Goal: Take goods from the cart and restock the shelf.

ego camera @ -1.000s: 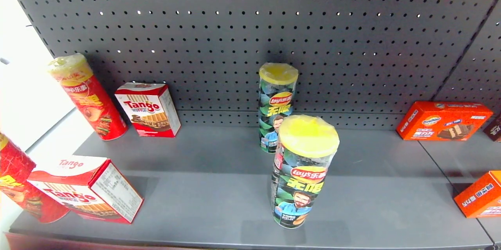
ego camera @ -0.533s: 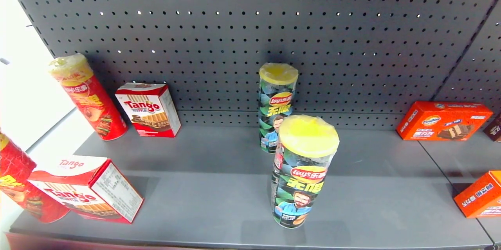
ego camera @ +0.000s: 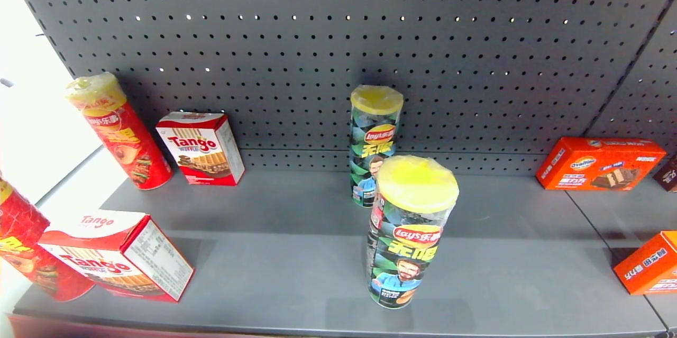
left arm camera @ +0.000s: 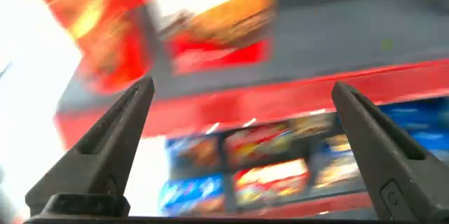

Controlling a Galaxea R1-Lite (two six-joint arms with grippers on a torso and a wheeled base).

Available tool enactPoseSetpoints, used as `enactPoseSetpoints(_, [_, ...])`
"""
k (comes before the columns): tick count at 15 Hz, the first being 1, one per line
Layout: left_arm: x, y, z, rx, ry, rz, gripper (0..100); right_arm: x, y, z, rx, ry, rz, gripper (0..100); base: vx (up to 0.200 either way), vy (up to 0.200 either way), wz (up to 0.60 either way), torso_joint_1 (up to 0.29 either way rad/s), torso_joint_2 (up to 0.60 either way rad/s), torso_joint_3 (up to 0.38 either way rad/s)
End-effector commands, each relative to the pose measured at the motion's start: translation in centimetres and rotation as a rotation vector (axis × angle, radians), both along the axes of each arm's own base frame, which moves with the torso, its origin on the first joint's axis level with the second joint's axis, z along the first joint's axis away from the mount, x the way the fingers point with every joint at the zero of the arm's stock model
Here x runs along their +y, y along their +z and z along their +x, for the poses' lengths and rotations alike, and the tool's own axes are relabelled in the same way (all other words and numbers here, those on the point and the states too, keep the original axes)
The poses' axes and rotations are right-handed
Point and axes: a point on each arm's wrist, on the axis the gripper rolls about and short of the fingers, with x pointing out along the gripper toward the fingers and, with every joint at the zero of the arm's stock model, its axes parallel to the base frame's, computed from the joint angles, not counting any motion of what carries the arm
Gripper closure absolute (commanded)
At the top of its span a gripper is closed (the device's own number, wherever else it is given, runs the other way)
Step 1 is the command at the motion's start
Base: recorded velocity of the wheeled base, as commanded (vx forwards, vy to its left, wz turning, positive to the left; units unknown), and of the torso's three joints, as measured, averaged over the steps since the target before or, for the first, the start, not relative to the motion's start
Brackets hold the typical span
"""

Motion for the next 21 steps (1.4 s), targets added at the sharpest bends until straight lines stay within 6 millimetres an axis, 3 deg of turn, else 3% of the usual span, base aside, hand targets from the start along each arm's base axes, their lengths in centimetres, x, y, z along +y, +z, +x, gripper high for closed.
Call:
enactPoseSetpoints(1, [0.2,-0.5,0.0,0.055,0.111,-0.015,0,0.0,0.0,0.0,0.001,0.0,-0.001,0,0.0,0.0,0.0,0.0,0.0,0.0])
enactPoseSetpoints(10, [0.2,-0.3,0.0,0.038,0.093,-0.057,0,0.0,0.0,0.0,0.001,0.007,-0.004,0,0.0,0.0,0.0,0.0,0.0,0.0])
enactPoseSetpoints(16, [0.2,-0.3,0.0,0.038,0.094,-0.076,0,0.2,0.4,0.3,0.019,-0.138,-0.014,0,0.0,0.0,0.0,0.0,0.0,0.0])
enactPoseSetpoints(17, [0.2,-0.3,0.0,0.038,0.09,-0.074,0,-0.1,7.5,0.0,-0.108,-0.201,0.082,0,0.0,0.0,0.0,0.0,0.0,0.0])
enactPoseSetpoints(18, [0.2,-0.3,0.0,0.039,0.09,-0.075,0,0.9,12.8,3.5,0.028,-0.18,0.157,0,0.0,0.0,0.0,0.0,0.0,0.0])
enactPoseSetpoints(19, [0.2,-0.3,0.0,0.039,0.084,-0.074,0,1.1,14.2,3.9,0.008,-0.151,0.181,0,0.0,0.0,0.0,0.0,0.0,0.0])
enactPoseSetpoints(21, [0.2,-0.3,0.0,0.04,0.084,-0.075,0,1.9,15.3,5.7,0.021,-0.07,0.009,0,0.0,0.0,0.0,0.0,0.0,0.0])
